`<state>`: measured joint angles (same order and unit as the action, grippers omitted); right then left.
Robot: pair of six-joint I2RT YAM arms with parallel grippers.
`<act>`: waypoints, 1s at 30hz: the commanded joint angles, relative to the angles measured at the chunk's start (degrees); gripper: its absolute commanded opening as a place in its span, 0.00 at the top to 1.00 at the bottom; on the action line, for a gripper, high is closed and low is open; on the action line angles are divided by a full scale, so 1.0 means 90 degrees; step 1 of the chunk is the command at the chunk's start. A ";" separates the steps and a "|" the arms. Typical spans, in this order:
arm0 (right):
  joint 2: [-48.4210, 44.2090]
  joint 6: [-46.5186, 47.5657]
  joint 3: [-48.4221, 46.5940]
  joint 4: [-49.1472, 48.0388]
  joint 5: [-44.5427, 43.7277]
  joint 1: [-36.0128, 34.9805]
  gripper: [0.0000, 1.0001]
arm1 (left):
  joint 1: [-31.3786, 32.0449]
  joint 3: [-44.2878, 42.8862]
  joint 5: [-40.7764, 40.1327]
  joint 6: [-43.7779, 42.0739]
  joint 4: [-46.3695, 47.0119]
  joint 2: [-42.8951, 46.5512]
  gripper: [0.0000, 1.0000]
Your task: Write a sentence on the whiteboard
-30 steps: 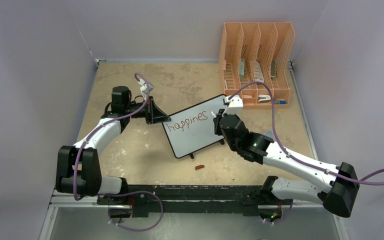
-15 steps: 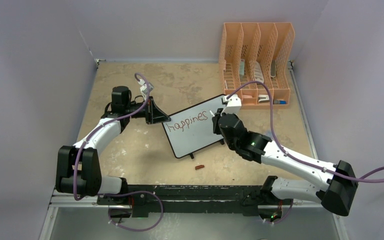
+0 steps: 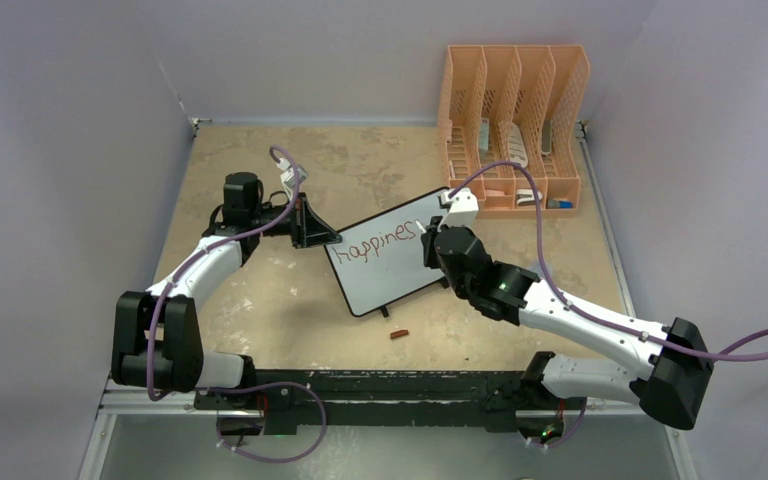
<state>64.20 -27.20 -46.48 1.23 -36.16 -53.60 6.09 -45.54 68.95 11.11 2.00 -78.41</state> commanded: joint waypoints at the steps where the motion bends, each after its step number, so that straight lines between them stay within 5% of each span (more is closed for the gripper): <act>1: 0.0025 0.0119 -0.0143 -0.0349 0.0243 0.0019 1.00 | 0.0134 -0.0033 -0.0052 -0.0307 -0.0208 -0.0116 1.00; 30: -0.0200 -0.0524 0.0018 0.0728 -0.0051 0.0028 1.00 | 0.0134 -0.0041 -0.0127 -0.0327 -0.0209 -0.0096 1.00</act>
<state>63.57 -29.95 -46.46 5.48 -33.74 -53.60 6.09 -45.54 68.93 11.09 2.00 -78.41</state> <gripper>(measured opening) 0.120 0.034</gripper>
